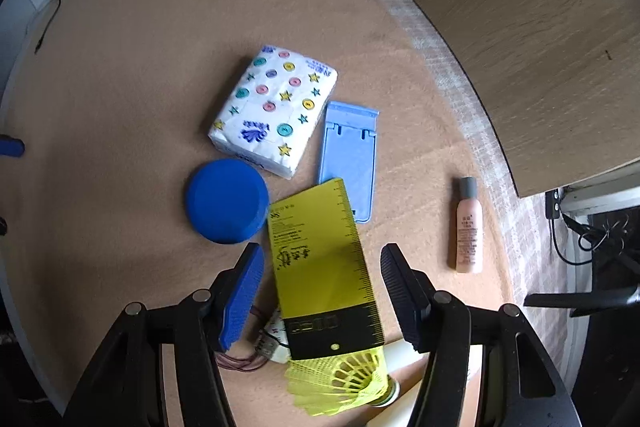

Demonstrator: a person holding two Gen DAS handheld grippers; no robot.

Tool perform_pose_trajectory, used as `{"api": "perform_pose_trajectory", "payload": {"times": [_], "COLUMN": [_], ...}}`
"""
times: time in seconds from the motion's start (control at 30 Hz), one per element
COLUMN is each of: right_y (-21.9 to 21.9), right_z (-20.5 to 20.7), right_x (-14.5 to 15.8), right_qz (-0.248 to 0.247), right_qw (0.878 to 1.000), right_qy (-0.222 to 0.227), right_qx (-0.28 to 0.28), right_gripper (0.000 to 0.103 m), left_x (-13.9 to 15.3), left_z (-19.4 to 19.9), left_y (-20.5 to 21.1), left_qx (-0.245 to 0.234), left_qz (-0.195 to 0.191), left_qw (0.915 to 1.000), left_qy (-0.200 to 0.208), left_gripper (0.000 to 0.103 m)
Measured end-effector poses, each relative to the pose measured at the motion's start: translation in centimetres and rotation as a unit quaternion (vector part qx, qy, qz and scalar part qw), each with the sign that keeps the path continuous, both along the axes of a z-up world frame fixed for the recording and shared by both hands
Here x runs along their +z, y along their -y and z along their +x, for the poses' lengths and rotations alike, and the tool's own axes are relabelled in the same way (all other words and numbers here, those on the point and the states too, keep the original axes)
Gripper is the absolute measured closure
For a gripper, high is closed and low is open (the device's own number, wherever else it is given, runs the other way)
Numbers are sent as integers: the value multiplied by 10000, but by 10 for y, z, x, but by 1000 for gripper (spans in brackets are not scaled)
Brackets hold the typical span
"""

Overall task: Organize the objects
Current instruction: 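Lift the yellow card with the right tool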

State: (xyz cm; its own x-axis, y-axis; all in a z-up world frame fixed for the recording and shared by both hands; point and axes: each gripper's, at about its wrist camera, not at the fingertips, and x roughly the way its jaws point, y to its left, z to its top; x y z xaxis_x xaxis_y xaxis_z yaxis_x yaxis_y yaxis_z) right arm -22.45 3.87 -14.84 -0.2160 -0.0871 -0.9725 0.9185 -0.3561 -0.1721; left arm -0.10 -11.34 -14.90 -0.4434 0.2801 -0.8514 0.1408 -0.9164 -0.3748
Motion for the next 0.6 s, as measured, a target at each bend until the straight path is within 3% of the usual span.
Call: {"api": "perform_pose_trajectory", "payload": {"times": [0.23, 0.43, 0.6], "right_y": [5, 2, -1], "right_z": [9, 6, 11], "right_x": [-9, -8, -11], "right_qz": [192, 175, 236], "right_qw": [9996, 9998, 9996], "right_qy": [38, -25, 130], "right_qx": [200, 59, -5], "right_gripper": [46, 47, 57], "left_x": [0, 3, 4], "left_z": [-2, -4, -5], "left_y": [-1, 0, 1], "left_qx": [54, 56, 33], "left_qz": [32, 33, 45], "left_qw": [10000, 10000, 10000], "left_qy": [-8, -35, -26], "left_gripper": [23, 23, 23]}}
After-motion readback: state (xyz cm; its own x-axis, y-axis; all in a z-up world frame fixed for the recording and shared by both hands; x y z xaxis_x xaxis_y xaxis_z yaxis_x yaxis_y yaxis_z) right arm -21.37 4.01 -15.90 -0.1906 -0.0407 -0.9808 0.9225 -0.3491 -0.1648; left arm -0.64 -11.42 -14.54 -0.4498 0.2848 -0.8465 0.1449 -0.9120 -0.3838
